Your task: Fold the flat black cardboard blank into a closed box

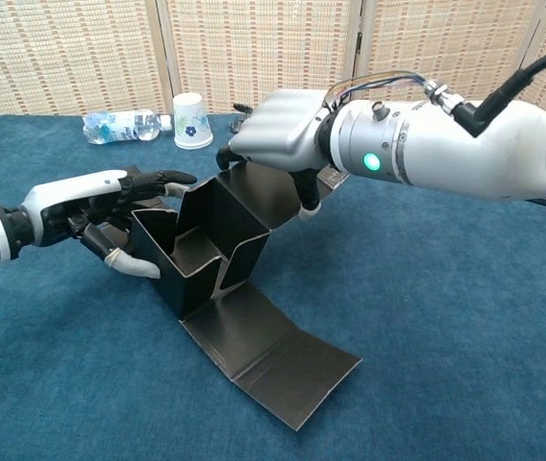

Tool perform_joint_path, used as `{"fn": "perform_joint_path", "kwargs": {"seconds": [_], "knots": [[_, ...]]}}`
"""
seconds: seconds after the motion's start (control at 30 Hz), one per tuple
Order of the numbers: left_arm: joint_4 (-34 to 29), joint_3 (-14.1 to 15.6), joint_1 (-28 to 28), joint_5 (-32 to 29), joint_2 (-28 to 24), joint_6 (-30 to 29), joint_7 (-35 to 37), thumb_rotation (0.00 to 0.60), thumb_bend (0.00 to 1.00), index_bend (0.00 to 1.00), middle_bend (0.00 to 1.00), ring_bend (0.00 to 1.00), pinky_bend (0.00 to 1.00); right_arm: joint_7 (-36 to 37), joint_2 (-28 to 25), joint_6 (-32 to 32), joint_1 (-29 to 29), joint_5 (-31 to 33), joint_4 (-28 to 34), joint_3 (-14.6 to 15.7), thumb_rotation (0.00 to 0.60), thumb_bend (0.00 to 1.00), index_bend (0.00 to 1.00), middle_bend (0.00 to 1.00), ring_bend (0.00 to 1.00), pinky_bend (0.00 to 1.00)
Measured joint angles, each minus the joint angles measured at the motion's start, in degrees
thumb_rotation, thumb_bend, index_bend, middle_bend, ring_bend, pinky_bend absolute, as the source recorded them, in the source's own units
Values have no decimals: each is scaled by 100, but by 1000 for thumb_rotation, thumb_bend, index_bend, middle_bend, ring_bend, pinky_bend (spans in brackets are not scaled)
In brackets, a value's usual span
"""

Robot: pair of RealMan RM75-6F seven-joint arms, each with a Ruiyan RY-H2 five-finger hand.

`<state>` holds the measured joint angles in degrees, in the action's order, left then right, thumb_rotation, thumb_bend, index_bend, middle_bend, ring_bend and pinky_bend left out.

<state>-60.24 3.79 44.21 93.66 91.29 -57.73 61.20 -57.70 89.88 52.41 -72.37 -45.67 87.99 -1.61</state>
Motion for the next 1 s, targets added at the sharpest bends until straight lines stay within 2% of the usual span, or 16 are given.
{"fn": "perform_joint_path", "kwargs": {"seconds": [0.27,1.0], "knots": [[29,158,189,208,-70,81,720,600,71,0,0,428,646,160,-75,-151,-8,-447,-102,9,600,243,277,298,799,943],[328,419,360,334,93,147,1528,600,71,0,0,448,653,459,-50,-236,78,-919,-181,-70,600,244,278,298,799,943]]}}
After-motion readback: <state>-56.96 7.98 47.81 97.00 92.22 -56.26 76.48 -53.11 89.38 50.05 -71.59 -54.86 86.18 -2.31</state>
